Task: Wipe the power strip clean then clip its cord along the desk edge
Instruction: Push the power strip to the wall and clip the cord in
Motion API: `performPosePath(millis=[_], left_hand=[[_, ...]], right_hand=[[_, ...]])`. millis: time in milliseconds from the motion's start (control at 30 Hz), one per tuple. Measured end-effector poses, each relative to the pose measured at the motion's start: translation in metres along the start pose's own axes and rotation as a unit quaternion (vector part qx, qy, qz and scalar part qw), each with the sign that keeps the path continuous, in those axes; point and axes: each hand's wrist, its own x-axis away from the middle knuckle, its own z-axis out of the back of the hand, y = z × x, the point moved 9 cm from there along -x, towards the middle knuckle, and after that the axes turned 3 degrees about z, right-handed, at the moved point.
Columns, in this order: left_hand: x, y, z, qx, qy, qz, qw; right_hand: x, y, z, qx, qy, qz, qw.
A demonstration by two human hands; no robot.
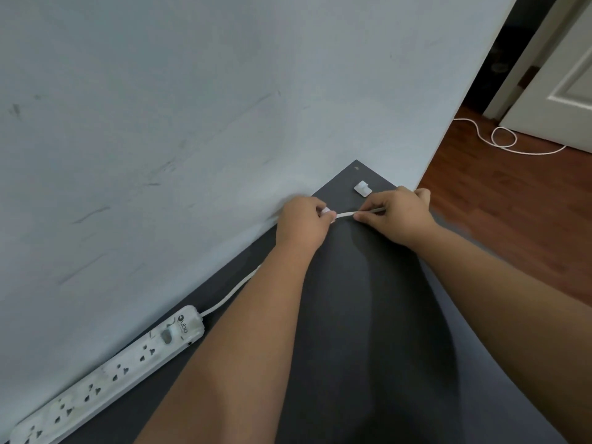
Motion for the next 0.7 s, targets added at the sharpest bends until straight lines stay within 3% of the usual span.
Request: performPosePath(millis=[133,500,700], left_hand=[[-0.003,0.001,-0.002,-0.004,-0.01,0.026,1.0],[0.006,0.011,-0.007,-0.081,0.07,-0.048,0.993],[0.013,0.001,-0.009,0.004,0.105,-0.071,0.992]], right_hand=[[-0.002,-0.002,0.0,0.015,0.005,0.003,1.0],[-0.017,-0.012,-0.003,0.053,-0.008,-0.034,0.998],[-0.014,0.007,0.006,-0.11,-0.021,-0.022,0.994]])
